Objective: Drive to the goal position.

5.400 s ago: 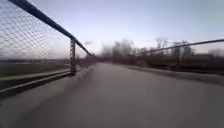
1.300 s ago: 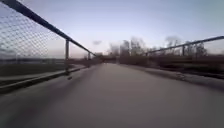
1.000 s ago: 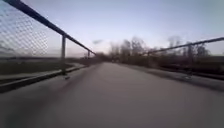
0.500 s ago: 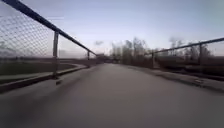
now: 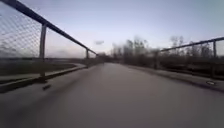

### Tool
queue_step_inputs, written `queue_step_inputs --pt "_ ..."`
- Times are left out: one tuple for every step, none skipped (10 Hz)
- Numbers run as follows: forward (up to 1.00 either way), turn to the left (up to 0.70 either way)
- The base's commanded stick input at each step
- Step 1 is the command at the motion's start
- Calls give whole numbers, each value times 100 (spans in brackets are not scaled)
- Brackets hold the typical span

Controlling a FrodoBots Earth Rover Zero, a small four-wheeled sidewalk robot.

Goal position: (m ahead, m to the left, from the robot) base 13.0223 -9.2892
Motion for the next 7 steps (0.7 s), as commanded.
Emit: queue_step_inputs --pt "100 0" --pt "100 0" --pt "100 0" --pt "100 0" --pt "100 0" --pt "100 0" --pt "100 0"
